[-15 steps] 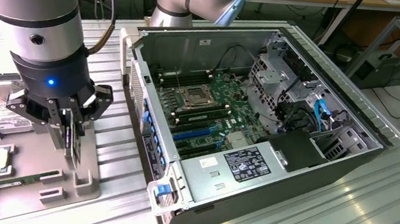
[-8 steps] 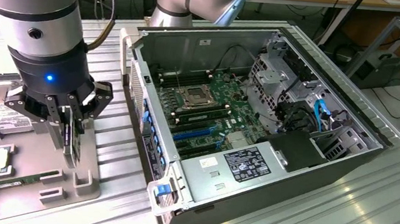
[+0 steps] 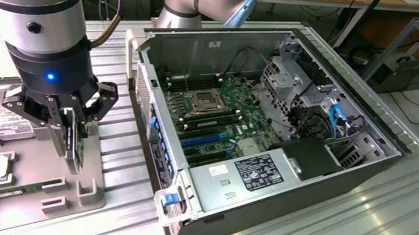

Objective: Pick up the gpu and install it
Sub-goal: 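Pick up the gpu and move the gpu toward the slot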

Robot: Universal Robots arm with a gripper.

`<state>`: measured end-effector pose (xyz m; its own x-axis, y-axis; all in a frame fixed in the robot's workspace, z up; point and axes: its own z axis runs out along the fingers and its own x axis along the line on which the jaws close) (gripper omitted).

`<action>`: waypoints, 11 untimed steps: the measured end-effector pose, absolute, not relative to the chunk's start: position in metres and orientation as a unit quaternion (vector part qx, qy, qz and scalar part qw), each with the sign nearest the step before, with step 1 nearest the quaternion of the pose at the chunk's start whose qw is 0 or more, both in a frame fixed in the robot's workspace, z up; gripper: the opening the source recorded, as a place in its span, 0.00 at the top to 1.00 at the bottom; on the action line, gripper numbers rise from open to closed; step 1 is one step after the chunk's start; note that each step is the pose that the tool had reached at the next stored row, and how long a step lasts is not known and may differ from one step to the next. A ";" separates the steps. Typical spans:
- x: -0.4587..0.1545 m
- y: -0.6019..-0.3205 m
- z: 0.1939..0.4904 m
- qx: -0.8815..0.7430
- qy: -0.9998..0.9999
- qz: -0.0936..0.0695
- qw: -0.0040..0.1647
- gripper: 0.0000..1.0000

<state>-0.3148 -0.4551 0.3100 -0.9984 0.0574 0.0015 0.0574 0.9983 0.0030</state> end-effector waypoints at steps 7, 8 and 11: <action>-0.315 -0.455 0.314 -0.029 -1.000 -0.001 0.001 0.72; -0.315 -0.455 0.315 -0.029 -1.000 -0.001 0.001 0.72; -0.315 -0.455 0.318 -0.029 -1.000 -0.001 0.001 0.72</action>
